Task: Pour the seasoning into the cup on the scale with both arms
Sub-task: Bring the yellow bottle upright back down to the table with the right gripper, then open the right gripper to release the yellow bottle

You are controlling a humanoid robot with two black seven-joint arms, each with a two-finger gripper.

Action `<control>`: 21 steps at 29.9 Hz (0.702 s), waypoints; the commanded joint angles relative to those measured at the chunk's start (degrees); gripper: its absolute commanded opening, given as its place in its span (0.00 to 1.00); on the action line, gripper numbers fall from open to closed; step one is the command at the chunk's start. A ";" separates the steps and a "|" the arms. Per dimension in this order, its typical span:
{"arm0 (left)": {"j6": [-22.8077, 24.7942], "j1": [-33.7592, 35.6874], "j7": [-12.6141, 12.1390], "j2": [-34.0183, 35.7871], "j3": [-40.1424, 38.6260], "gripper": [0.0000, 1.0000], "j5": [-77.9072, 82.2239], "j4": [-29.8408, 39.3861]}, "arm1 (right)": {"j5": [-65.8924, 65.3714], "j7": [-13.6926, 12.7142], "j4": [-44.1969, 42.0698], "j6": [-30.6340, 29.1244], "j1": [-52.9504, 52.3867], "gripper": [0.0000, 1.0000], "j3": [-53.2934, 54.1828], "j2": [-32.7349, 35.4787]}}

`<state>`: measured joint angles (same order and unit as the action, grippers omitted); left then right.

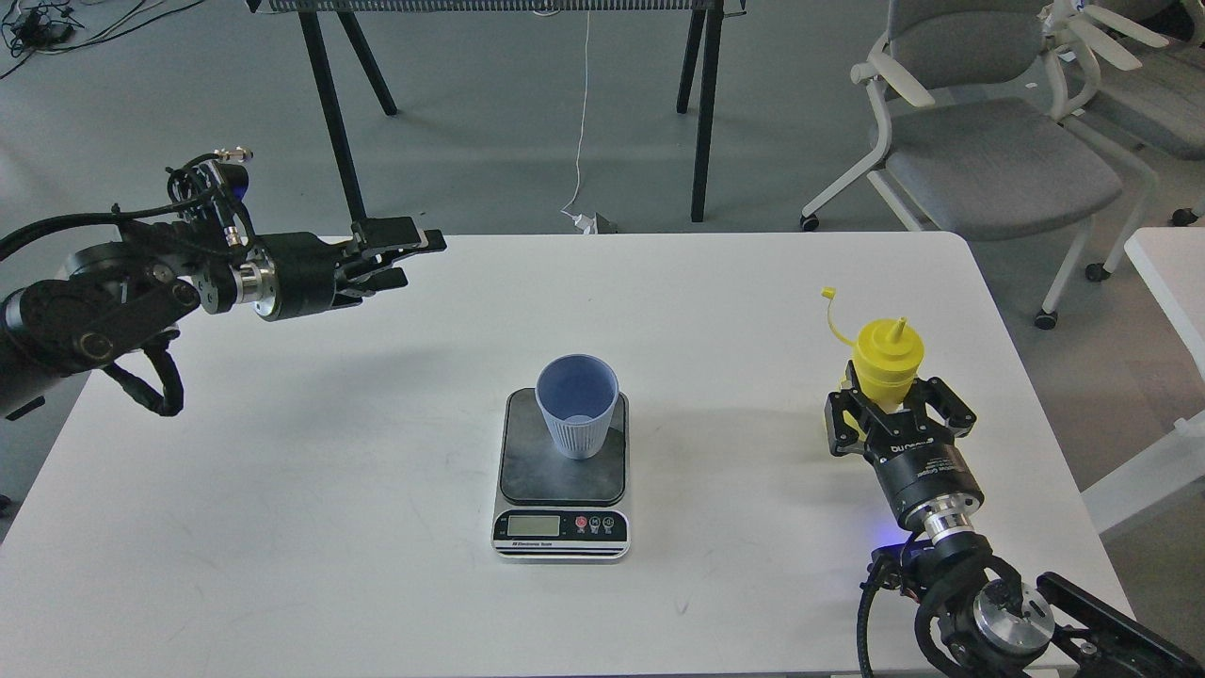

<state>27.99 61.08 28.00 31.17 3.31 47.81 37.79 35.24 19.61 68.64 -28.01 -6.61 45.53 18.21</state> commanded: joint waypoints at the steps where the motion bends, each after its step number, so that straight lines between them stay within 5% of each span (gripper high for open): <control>1: 0.01 0.00 0.00 0.03 0.03 0.90 0.00 0.00 | -0.87 -0.01 0.00 0.01 0.02 0.02 -0.18 -0.55; 5: 0.01 -0.09 0.00 0.03 0.03 0.90 0.00 0.00 | -1.57 -0.01 0.00 0.01 0.02 0.08 -0.09 -0.46; 14: 0.01 -0.26 0.00 0.03 0.03 0.90 0.09 0.00 | -1.84 -0.01 -0.18 0.01 0.72 0.46 -0.09 -0.46; 18: 0.01 -0.26 0.00 0.03 0.03 0.90 0.09 0.00 | -1.84 -0.10 -0.18 0.01 1.08 0.93 -0.09 -0.37; 21: 0.01 -0.26 0.00 0.03 0.03 0.90 0.09 0.00 | -1.84 -0.10 -0.18 0.01 1.78 1.00 -0.09 -0.37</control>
<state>27.99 60.83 28.00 31.22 3.35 47.90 37.79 33.41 19.53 68.46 -28.01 -5.47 45.44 17.83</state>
